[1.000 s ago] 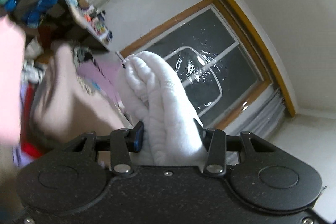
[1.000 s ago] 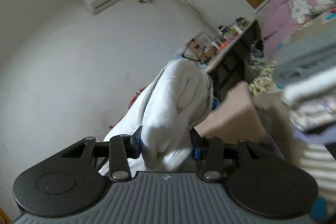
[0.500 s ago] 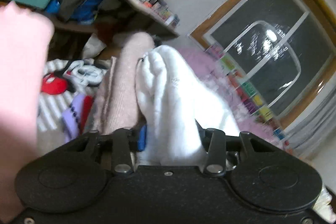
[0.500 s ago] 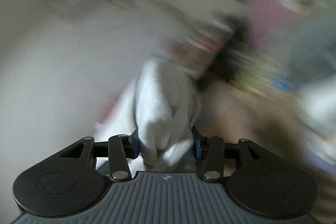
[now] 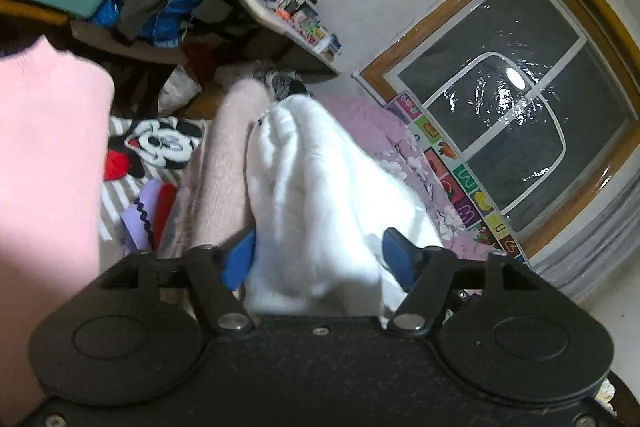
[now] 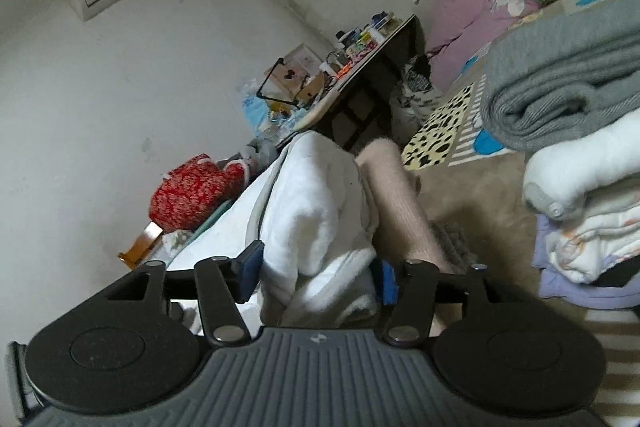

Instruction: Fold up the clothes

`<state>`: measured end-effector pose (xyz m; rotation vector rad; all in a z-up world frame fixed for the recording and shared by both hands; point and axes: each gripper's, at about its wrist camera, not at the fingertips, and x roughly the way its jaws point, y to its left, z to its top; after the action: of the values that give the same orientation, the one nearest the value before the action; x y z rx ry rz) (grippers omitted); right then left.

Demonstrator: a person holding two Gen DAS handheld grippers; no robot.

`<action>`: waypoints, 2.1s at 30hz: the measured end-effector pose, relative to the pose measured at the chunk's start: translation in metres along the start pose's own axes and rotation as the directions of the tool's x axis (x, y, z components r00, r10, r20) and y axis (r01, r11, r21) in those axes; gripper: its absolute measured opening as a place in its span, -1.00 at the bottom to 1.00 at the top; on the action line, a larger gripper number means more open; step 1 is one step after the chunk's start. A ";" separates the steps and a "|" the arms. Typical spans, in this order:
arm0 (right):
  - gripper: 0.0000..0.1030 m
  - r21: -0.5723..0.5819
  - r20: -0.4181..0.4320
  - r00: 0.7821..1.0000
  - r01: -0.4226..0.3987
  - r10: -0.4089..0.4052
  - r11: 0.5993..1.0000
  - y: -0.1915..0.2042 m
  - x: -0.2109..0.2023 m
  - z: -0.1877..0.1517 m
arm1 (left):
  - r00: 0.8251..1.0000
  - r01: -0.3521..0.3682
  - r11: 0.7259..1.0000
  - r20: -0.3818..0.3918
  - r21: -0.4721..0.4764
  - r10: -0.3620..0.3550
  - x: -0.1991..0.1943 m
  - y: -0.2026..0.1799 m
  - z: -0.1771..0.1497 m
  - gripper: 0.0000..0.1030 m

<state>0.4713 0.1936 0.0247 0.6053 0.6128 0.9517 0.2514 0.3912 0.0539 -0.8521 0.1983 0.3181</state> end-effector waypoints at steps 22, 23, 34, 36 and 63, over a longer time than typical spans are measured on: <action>0.96 -0.373 0.005 0.950 0.292 -0.313 0.881 0.112 -0.123 -0.005 | 0.940 -0.330 0.760 0.122 0.560 0.319 -0.093 -0.092 -0.032 0.99; 0.99 -0.394 0.012 0.944 0.307 -0.329 0.866 0.119 -0.127 -0.007 | 0.928 -0.360 0.741 0.136 0.567 0.347 -0.096 -0.096 -0.034 0.99; 0.99 -0.502 0.038 0.910 0.375 -0.413 0.780 0.169 -0.157 -0.029 | 0.911 -0.393 0.681 0.161 0.617 0.380 -0.136 -0.127 -0.055 0.99; 0.99 -0.509 0.031 0.907 0.375 -0.419 0.775 0.175 -0.160 -0.034 | 0.910 -0.396 0.679 0.167 0.618 0.379 -0.140 -0.129 -0.057 0.99; 0.99 -0.476 0.019 0.900 0.391 -0.436 0.788 0.201 -0.197 -0.057 | 0.926 -0.363 0.700 0.150 0.616 0.348 -0.182 -0.140 -0.067 0.99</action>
<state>0.2329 0.1230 0.1689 -0.0201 0.5393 0.6720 0.1277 0.2180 0.1639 -0.1187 0.4272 0.5851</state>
